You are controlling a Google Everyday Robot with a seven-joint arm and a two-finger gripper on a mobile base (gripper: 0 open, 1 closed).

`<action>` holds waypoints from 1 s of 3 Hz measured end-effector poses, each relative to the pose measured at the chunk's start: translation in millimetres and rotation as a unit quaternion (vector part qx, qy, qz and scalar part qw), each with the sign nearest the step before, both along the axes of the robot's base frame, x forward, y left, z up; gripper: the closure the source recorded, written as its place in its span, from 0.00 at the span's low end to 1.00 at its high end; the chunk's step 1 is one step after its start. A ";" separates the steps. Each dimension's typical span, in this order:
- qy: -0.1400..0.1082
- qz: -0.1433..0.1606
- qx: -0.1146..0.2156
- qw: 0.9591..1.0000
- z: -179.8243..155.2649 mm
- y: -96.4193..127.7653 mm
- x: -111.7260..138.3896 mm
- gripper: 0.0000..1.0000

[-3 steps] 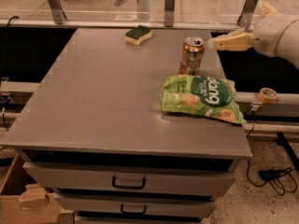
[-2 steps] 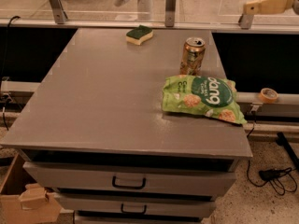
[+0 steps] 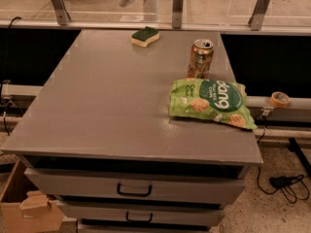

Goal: Move orange can near green rice chip bag

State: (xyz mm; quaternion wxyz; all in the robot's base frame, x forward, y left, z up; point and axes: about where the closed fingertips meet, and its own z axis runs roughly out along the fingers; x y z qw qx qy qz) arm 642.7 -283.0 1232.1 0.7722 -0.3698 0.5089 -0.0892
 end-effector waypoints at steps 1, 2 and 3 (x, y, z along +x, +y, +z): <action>-0.003 -0.008 0.002 1.000 -4.3 6.0 -0.8 0.00; -0.027 -0.039 -0.078 0.996 -9.0 -2.4 17.6 0.00; -0.048 -0.055 -0.093 0.993 7.4 -14.2 13.9 0.00</action>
Offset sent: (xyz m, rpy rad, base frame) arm 0.0110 -0.1157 0.1170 -0.4186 -0.3572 -0.3481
